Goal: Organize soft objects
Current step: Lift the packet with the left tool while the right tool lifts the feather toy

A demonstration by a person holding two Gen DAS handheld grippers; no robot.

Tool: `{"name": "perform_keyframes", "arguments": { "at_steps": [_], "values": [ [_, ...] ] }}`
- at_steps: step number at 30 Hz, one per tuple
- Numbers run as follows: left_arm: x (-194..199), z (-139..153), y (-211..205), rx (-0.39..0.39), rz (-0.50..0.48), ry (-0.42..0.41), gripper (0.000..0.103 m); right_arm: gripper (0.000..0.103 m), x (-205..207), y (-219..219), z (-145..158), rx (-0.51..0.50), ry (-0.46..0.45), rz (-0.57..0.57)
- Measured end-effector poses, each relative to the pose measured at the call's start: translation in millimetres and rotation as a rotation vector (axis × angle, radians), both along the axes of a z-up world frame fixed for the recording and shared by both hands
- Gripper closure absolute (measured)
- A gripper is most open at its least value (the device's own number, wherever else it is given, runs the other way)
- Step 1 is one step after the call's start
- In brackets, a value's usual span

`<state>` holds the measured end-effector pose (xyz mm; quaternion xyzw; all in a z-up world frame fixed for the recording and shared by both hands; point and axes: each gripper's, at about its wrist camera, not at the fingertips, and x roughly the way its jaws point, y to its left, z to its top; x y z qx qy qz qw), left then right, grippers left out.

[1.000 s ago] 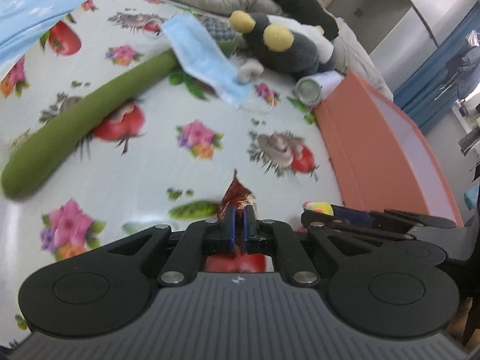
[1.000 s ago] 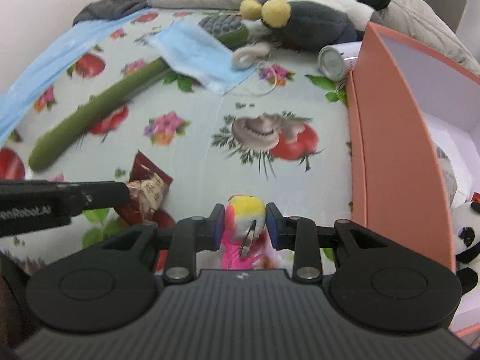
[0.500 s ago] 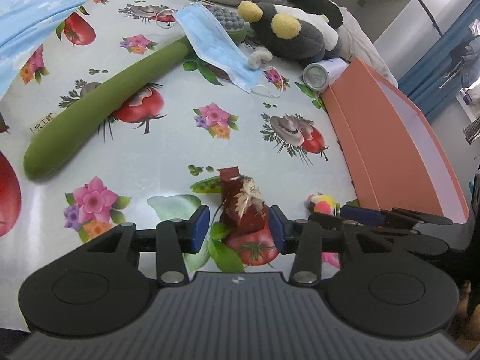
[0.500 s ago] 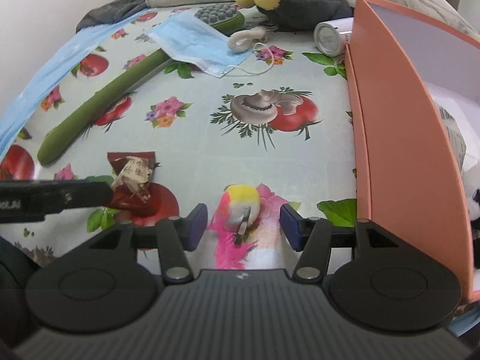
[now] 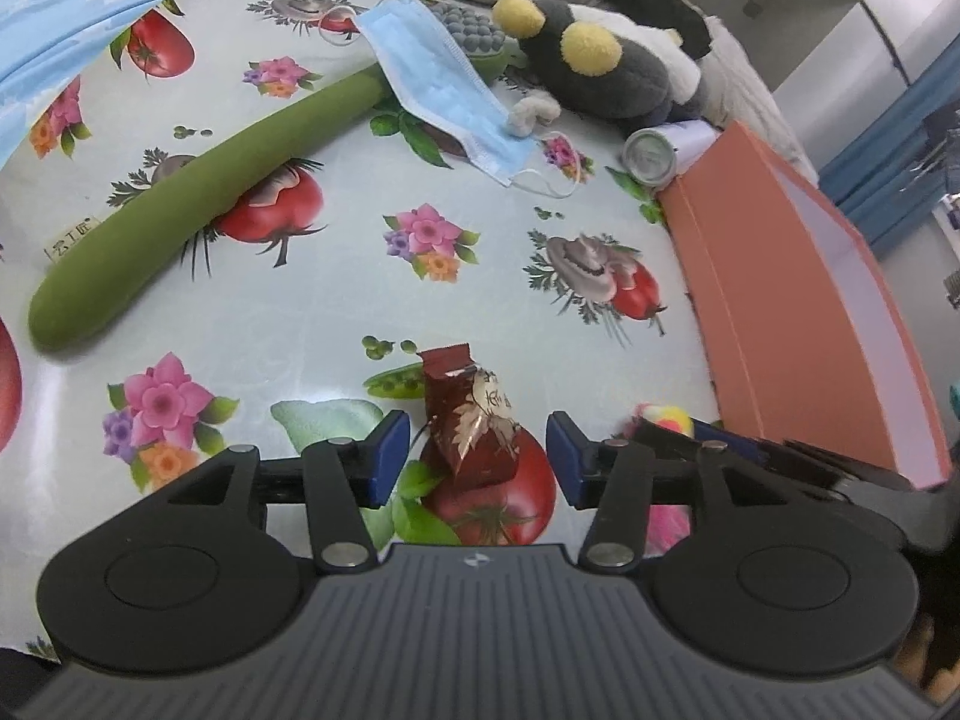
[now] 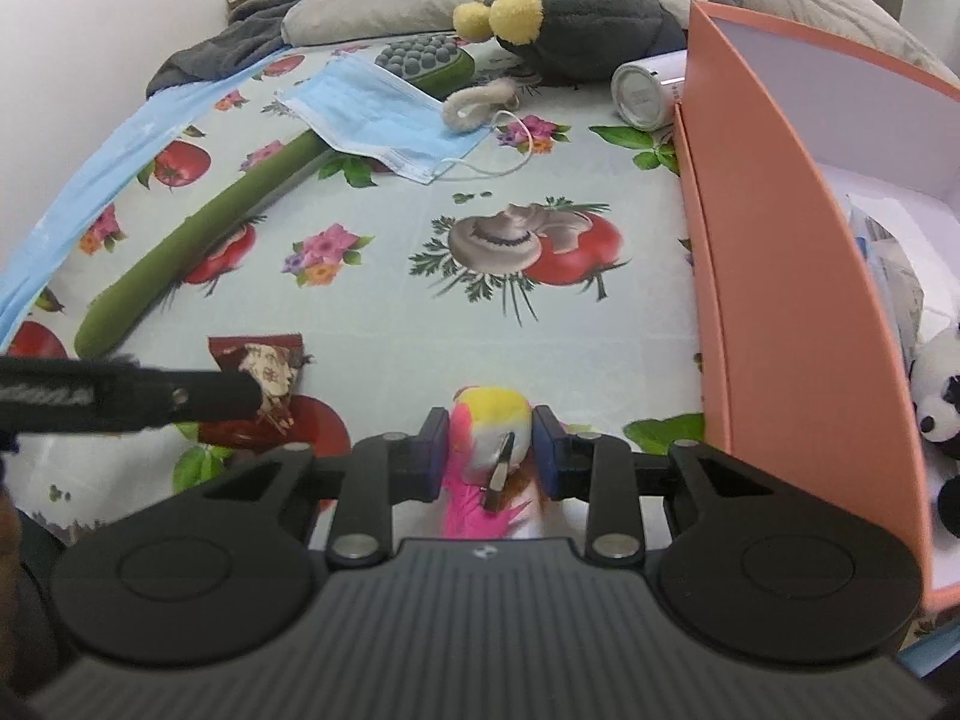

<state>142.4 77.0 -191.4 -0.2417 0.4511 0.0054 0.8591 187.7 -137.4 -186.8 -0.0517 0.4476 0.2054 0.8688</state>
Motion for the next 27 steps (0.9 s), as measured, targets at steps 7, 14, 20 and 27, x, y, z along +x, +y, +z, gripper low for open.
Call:
{"name": "perform_keyframes", "arguments": {
  "at_steps": [7, 14, 20, 27],
  "values": [
    [17, -10, -10, 0.065, 0.026, 0.028, 0.047, 0.07, -7, -1, -3, -0.02, -0.012, 0.03],
    [24, -13, -15, 0.101, 0.013, 0.014, 0.068, 0.07, -9, 0, -2, -0.006, -0.012, 0.03],
    [22, -2, -18, 0.106, -0.011, -0.022, 0.07, 0.07, -16, 1, 16, 0.016, -0.047, 0.024],
    [10, 29, -20, 0.124, -0.046, -0.075, 0.069, 0.07, -28, -2, 49, 0.042, -0.115, -0.001]
  ]
}}
